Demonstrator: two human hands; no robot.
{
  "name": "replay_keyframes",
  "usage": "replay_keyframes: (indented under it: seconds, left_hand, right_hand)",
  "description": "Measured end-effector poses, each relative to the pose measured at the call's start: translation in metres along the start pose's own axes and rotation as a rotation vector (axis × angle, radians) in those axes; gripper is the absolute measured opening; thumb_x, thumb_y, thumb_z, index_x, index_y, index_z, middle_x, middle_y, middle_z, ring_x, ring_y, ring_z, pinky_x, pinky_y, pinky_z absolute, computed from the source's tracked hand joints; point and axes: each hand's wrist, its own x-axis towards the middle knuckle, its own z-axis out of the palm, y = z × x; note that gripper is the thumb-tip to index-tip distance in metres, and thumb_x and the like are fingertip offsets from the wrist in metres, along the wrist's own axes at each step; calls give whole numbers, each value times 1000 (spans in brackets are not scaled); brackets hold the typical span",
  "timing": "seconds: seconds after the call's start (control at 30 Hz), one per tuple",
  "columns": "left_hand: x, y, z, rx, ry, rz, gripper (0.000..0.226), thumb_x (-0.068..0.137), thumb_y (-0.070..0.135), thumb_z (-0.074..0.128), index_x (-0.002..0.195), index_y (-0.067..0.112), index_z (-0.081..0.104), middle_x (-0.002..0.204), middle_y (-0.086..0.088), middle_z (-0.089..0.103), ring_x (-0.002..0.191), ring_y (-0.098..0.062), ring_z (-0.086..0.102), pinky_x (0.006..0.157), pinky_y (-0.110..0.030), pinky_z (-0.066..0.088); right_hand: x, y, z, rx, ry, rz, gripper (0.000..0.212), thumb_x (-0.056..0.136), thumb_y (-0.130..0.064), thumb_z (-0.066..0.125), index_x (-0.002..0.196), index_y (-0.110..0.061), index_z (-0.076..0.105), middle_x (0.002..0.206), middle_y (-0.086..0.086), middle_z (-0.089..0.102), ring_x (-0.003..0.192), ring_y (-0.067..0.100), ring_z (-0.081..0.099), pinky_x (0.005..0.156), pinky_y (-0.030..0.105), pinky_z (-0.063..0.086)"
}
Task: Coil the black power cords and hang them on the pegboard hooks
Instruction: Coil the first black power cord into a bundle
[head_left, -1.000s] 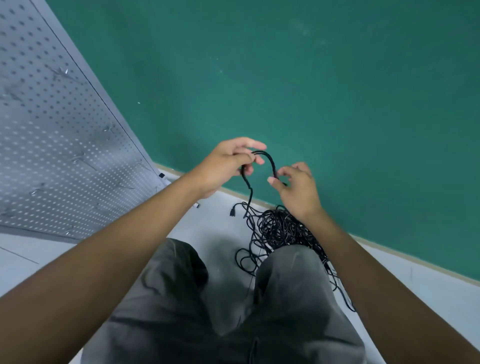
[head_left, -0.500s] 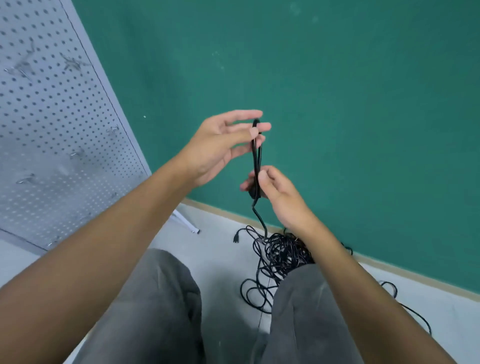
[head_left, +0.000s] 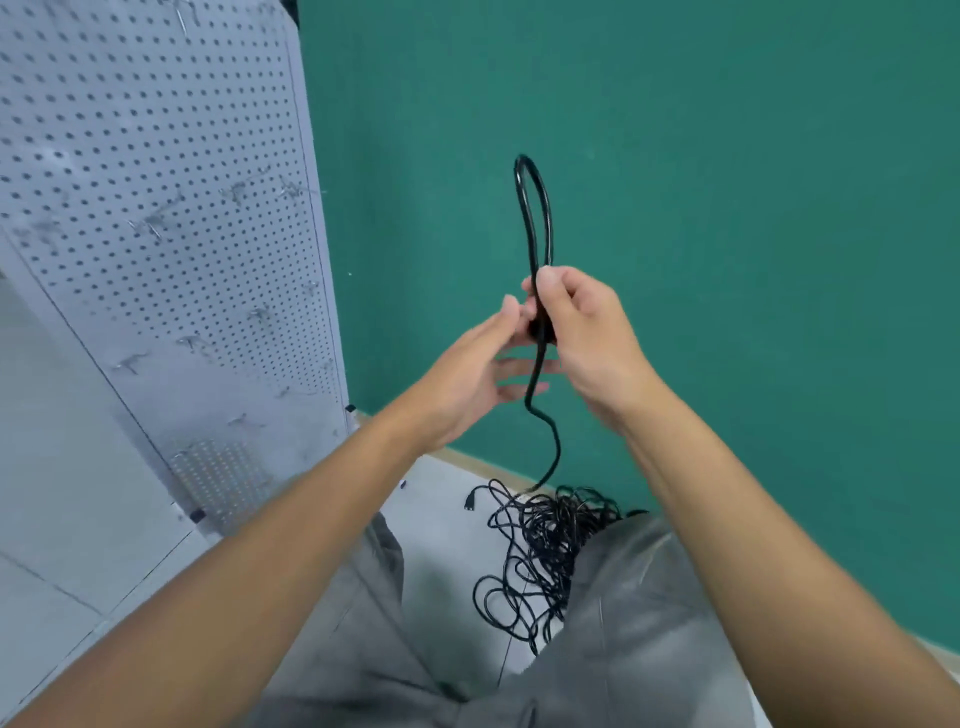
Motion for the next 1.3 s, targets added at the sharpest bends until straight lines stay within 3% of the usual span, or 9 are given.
replay_keyframes:
  seconds: [0.13,0.27,0.43,0.5,0.73,0.9,1.07,1.17,1.3]
  left_hand:
    - [-9,13,24,-97,-14,114,44,112,42,29,138,16,53,101,-5,70,86,-18,68,77,-35,53]
    - [-14,27,35,4,-6,124,42,112,41,32,129,10,55,87,-3,61,72,-16,57,60,-28,39]
    - [-13,35,38,17,61,117,35,110,38,43,89,14,58,80,-1,56,66,-14,53,56,-23,45]
    - [-6,36,34,65,136,121,34,109,35,47,85,13,58,78,-2,57,66,-13,56,55,-23,50]
    - [14,43,14,446,302,168,32,97,29,70,75,7,67,78,-13,71,68,-14,63,68,-36,59]
    - [24,69,-14,586,297,211,40,104,24,60,72,1,68,71,-2,72,70,-19,72,68,-22,54]
    - [37,97,-27,166,-71,61,36,110,16,38,136,-4,53,122,-21,72,108,-38,72,93,-40,60]
    - [48,100,-29,93,-104,82,35,110,21,37,134,5,56,114,-15,75,118,-32,68,104,-49,53]
    - [62,89,-36,103,10,163,40,108,33,36,117,8,66,88,-4,69,110,-27,67,106,-53,51]
  right_hand:
    - [-7,-29,-10,-371,-37,-105,33,103,-29,54,75,-14,60,66,-6,55,58,10,47,63,28,46]
    - [-16,-48,-33,-334,-163,-64,31,105,-23,56,86,-1,65,70,13,56,52,22,51,63,33,47]
    - [-9,-61,-48,-265,-151,-48,27,103,-27,57,127,-16,64,116,-5,69,106,10,66,107,33,47]
    - [0,-61,-47,-108,-186,-44,40,97,-39,60,133,-24,56,128,-6,67,115,6,65,105,33,50]
    - [40,-58,-31,-40,-182,-85,30,111,-19,38,132,-4,54,115,15,73,96,26,76,90,32,59]
    - [70,-64,-33,18,-333,-11,35,111,-22,37,129,-1,58,114,15,74,98,28,75,94,36,58]
    - [109,-82,-26,163,-397,-8,35,111,-26,35,122,-4,59,112,18,75,106,31,73,94,36,57]
    - [129,-90,-20,227,-456,54,40,112,-30,32,128,-3,55,114,17,75,107,30,73,81,35,61]
    - [150,-84,-12,285,-500,52,46,112,-27,29,137,6,48,118,21,73,109,35,72,93,39,58]
